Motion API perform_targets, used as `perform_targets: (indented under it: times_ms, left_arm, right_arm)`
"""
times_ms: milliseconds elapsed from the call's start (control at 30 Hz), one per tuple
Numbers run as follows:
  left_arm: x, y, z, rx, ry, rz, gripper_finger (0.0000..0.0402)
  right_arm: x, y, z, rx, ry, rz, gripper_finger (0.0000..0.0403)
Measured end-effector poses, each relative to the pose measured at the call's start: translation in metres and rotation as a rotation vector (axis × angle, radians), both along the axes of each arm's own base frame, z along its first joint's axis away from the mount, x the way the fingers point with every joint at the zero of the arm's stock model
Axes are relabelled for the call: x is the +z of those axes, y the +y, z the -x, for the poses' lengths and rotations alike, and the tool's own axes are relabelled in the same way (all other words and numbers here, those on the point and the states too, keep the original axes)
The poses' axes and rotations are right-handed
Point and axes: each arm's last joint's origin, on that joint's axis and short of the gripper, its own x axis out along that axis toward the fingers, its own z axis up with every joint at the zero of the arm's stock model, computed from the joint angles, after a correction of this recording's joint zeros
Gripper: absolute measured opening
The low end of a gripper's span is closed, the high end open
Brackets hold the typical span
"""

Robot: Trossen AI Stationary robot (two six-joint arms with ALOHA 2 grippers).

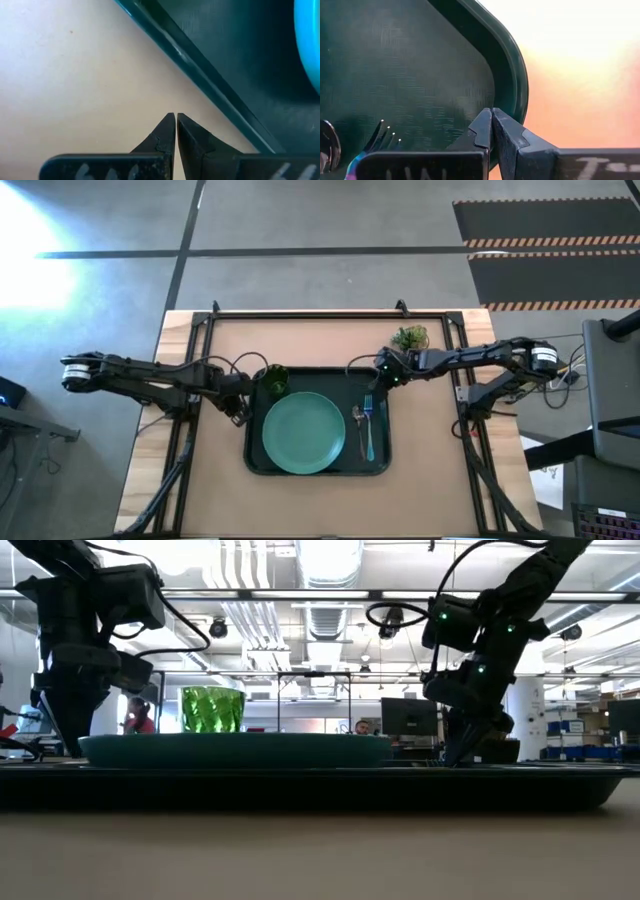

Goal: Pick and place plate/cup/fork/spoon on tray
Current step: Move the black tray to the center of the table, then return to Home Position

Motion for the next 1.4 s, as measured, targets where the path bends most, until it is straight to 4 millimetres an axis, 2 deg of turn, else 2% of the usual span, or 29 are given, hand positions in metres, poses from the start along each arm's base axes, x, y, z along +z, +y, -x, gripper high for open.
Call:
perform_targets:
  times_ms: [300, 533, 633, 733, 833, 933, 1067, 1267, 1400]
  left_arm:
    - [0.000, 0.000, 0.000, -0.001, 0.000, 0.002, 0.0000]
    - [0.000, 0.000, 0.000, -0.005, 0.000, -0.001, 0.0000]
    - [0.001, 0.001, 0.001, -0.022, -0.006, -0.030, 0.0000]
    - [0.005, 0.001, 0.001, -0.023, -0.025, -0.053, 0.0000]
    - [0.021, 0.002, -0.002, -0.037, -0.102, -0.100, 0.0000]
    - [0.045, 0.004, -0.004, -0.046, -0.195, -0.169, 0.0000]
    - [0.086, 0.006, 0.000, -0.050, -0.360, -0.282, 0.0000]
    - [0.142, 0.006, 0.025, -0.078, -0.602, -0.432, 0.0000]
    - [0.159, 0.004, 0.049, -0.079, -0.720, -0.483, 0.0000]
  right_arm:
    - [0.000, -0.013, 0.005, -0.009, 0.001, -0.001, 0.0009]
    - [0.000, -0.014, 0.005, -0.004, -0.007, -0.014, 0.0009]
    - [0.008, -0.013, 0.002, 0.004, -0.035, -0.009, 0.0009]
    - [0.032, -0.015, -0.005, 0.030, -0.129, 0.018, 0.0009]
    - [0.064, -0.015, -0.011, 0.058, -0.240, 0.064, 0.0009]
    - [0.103, -0.013, -0.013, 0.101, -0.361, 0.134, 0.0009]
    - [0.152, -0.005, -0.009, 0.185, -0.523, 0.193, 0.0009]
    - [0.207, 0.015, 0.009, 0.315, -0.712, 0.263, 0.0009]
    - [0.231, 0.032, 0.024, 0.434, -0.813, 0.291, 0.0009]
